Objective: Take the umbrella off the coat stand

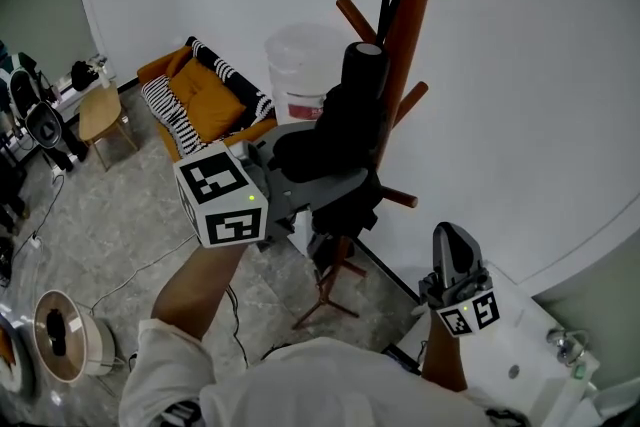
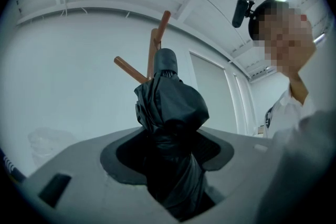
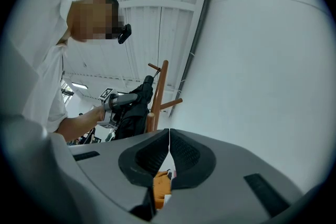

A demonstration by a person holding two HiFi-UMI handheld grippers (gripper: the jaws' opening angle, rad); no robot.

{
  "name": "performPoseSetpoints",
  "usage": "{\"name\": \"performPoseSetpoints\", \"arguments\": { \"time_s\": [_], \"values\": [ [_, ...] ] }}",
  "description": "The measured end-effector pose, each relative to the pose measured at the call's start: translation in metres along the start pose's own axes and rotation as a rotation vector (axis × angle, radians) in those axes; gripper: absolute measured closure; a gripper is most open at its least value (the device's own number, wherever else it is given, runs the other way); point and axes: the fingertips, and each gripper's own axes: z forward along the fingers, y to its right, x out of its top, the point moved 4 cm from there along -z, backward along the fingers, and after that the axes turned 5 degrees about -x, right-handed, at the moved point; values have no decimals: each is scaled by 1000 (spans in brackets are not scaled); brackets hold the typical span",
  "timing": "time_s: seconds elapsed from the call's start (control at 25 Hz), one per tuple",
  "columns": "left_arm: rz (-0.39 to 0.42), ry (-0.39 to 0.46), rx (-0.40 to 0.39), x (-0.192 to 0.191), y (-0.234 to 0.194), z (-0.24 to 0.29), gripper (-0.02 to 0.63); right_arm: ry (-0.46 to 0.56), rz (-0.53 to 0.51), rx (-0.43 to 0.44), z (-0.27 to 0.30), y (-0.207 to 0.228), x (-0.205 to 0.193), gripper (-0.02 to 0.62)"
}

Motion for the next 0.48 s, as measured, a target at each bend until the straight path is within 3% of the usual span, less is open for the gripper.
{"name": "performPoseSetpoints", "arguments": {
  "time_s": [0.48],
  "values": [
    [102, 21, 64, 29, 0, -25, 354, 16, 16, 18, 7, -14, 1, 580]
  ]
}}
